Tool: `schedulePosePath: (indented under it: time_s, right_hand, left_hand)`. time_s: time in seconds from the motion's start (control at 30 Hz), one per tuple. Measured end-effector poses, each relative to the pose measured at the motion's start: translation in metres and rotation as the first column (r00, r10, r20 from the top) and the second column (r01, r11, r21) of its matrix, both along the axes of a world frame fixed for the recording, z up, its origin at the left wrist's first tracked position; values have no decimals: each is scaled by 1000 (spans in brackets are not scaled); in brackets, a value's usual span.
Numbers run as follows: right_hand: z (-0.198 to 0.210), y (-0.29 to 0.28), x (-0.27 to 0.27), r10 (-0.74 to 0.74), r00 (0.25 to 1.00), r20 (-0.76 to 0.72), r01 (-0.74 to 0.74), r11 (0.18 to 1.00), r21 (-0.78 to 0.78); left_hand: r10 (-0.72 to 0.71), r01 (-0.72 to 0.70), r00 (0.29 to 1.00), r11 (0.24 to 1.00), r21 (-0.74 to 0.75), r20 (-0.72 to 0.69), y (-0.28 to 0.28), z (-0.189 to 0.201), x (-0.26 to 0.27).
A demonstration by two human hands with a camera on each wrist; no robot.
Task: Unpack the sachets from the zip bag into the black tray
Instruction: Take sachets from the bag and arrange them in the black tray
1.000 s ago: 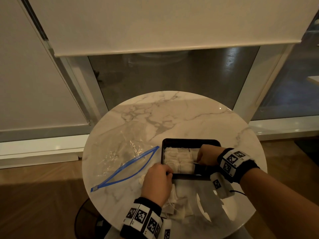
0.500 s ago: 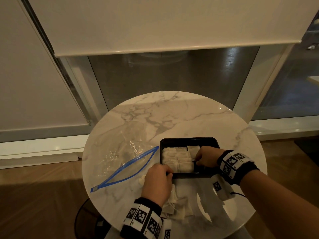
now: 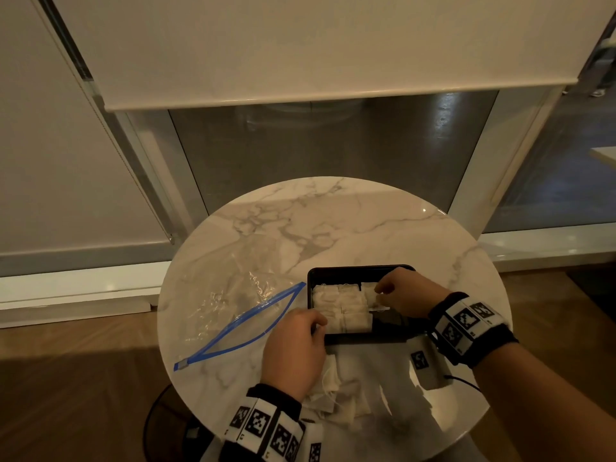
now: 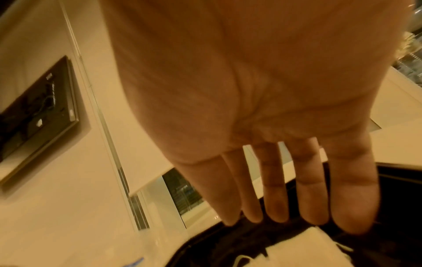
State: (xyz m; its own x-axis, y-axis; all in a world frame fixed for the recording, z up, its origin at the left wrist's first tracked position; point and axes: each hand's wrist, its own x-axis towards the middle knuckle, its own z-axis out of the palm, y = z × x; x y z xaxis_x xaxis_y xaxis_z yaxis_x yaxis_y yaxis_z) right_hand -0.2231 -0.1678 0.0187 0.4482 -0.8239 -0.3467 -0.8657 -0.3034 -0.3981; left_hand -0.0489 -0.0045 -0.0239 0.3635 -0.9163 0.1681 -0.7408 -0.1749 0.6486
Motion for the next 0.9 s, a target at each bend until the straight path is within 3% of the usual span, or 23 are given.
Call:
schedulePosePath:
  time_s: [0.2,0.33,0.53,0.9]
  right_hand:
    - [19,50,-5,-89,919,383,108,994,-28]
    - [17,90,-4,-127,877,464,108,992,67]
    - [-22,120,9,-181,901,395,116,976,182]
    - [-71,128,46,-284,922,262,213,940,268]
  left_hand:
    - [60,-58,996,998,33,-73,12,9,28]
    - [65,-61,998,978,200,-10,23,3,44]
    - [92,-111,994,869,483,63,37,-15,49]
    - [143,-173,985,844,507,98,45,-16,47]
